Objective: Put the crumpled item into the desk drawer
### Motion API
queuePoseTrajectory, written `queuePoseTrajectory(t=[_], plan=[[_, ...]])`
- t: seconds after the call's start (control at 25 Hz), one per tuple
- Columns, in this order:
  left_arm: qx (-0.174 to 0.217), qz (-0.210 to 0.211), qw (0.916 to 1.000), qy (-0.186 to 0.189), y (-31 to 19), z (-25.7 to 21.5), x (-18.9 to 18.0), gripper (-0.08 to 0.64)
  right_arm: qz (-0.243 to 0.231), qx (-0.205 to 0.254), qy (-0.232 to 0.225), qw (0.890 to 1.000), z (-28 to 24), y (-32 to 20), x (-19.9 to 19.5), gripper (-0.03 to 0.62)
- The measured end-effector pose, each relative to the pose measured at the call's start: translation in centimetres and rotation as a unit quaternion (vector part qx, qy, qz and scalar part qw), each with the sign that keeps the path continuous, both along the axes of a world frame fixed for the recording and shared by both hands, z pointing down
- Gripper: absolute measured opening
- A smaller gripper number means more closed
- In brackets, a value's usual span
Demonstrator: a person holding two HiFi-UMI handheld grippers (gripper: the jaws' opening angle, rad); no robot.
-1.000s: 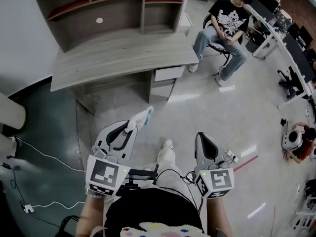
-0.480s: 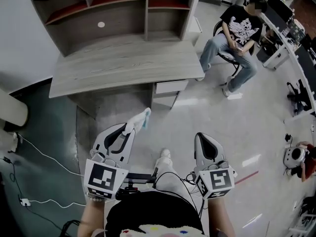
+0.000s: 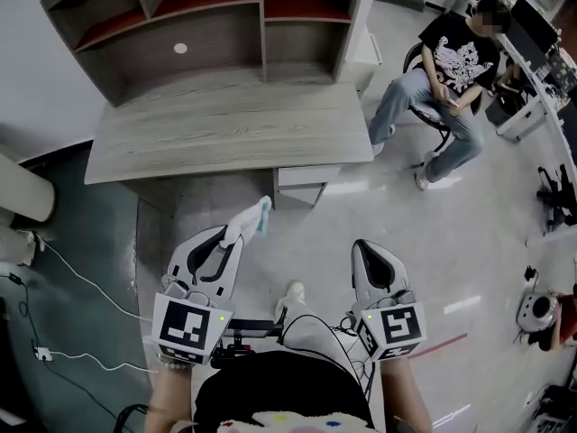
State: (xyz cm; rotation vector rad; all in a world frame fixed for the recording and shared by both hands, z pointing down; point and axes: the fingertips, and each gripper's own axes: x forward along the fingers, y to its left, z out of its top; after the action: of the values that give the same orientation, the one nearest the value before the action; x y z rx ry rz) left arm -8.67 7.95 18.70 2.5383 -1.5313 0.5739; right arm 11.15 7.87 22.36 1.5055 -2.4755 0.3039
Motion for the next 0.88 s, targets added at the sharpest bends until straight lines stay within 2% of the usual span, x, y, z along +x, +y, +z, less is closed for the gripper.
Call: queuePoseTrajectory(t=[0.2,0.52,0.88], plan=[[-0.006,-0.024,0.9997,-0.004,-2.1,0.1,1.5,0.064,-0.033,-0.005,-0.003,0.999,0.3,-3.0,0.9,0.009],[-0.014,-0.041,0.9990,-0.014,-4.4,0.6,2.1,0.064,-0.058,-0.004,-0.009,0.998,1.1,-5.6,0.9,0.009],[-0.038,-0.030,0.9988,-0.012,-7.2,3.7,2.3,0.064,-0.069,-0.031,-0.025,0.997,4.7,-8.1,0.0,0.009]])
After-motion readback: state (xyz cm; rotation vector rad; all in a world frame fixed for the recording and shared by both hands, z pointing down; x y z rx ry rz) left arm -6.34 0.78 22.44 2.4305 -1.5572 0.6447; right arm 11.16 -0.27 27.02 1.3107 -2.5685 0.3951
